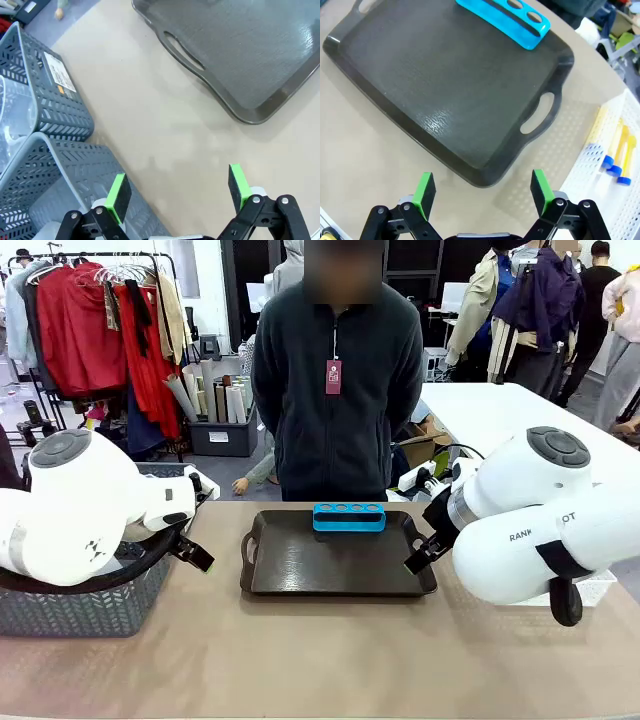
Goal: Prepare the laboratory tools.
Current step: Pick up one Small flask and place it on the Handle tray.
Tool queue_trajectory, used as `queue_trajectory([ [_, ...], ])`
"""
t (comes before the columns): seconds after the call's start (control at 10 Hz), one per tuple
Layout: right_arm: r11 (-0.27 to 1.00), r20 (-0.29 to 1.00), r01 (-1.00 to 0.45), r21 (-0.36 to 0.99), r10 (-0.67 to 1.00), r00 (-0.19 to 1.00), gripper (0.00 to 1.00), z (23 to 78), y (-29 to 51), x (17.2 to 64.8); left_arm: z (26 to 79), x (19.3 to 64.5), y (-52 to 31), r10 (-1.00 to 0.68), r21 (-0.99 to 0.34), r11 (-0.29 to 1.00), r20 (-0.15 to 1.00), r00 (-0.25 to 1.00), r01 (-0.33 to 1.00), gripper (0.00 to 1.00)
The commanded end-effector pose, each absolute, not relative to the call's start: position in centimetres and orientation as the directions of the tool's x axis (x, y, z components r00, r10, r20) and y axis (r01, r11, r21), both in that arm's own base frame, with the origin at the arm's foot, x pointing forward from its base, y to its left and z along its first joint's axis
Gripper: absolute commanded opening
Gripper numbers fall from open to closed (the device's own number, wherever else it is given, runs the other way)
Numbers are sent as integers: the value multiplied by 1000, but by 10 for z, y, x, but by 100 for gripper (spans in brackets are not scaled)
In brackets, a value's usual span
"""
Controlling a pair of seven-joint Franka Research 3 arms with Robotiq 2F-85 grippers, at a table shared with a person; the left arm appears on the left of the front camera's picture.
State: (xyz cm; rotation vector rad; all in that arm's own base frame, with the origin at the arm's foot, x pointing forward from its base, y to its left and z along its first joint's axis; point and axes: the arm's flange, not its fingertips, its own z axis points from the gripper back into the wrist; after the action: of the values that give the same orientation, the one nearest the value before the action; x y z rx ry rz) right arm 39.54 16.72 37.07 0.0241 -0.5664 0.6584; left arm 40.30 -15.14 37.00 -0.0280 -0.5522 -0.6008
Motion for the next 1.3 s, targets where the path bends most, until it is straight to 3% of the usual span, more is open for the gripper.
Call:
queue_trajectory([
  [0.0,796,505,-585,-154,572,646,100,371,167,395,370,403,-151,-529,132,829,501,685,544,100],
  [1.2,796,505,-585,-154,572,646,100,371,167,395,370,403,-151,-529,132,829,501,685,544,100],
])
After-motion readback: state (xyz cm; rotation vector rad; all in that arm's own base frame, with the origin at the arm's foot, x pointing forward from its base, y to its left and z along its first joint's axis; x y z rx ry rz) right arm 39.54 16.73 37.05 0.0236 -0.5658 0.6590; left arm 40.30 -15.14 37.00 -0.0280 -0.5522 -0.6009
